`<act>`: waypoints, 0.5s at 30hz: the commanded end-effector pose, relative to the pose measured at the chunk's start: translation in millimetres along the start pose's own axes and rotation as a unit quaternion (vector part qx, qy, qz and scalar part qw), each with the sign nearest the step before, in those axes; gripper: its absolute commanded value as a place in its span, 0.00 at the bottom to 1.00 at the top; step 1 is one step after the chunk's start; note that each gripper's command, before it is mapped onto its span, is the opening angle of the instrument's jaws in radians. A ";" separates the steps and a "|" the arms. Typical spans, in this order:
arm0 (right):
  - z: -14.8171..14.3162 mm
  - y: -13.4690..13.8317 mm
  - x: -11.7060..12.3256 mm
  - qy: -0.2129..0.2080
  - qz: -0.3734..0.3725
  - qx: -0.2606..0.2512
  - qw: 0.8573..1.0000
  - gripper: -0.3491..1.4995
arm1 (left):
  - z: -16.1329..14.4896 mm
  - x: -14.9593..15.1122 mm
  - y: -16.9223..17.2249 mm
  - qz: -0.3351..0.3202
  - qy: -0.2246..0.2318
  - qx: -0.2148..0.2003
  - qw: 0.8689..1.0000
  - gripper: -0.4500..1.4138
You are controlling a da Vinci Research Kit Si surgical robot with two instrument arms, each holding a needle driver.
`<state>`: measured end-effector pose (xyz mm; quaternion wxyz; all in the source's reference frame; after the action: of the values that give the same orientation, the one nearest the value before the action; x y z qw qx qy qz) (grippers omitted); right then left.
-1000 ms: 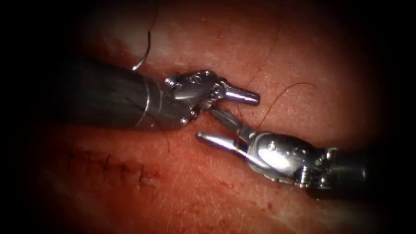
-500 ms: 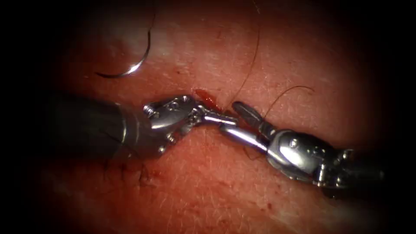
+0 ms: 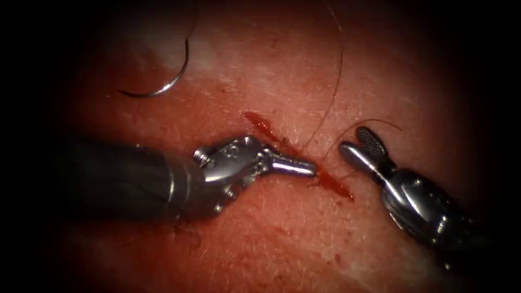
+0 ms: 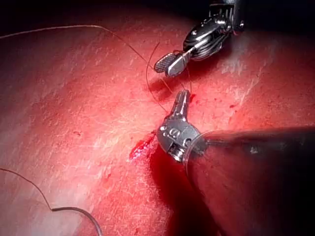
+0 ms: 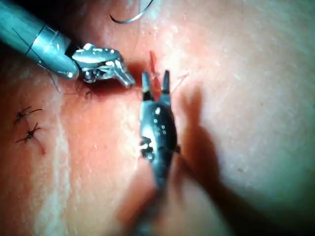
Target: Wound Closure
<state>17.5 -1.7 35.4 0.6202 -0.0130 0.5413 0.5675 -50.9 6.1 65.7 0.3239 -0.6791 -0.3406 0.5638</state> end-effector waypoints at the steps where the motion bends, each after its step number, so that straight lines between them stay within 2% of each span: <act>1: -0.1 -0.4 -1.2 -0.002 0.005 0.000 1.000 0.33 | 0.4 -0.9 -0.3 -0.002 -0.001 0.000 1.000 0.00; 6: -0.3 0.2 -2.4 -0.009 0.045 -0.028 0.999 0.32 | 1.2 -0.4 -0.4 -0.004 0.000 -0.001 1.000 0.00; 15: 0.4 1.0 -2.1 0.001 0.059 -0.061 0.996 0.30 | 1.5 0.8 -0.5 -0.009 0.002 -0.003 1.000 0.00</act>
<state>17.0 -1.7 37.2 0.5813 -0.0217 0.5049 0.6377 -51.9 7.8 64.8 0.3284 -0.6782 -0.3467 0.5586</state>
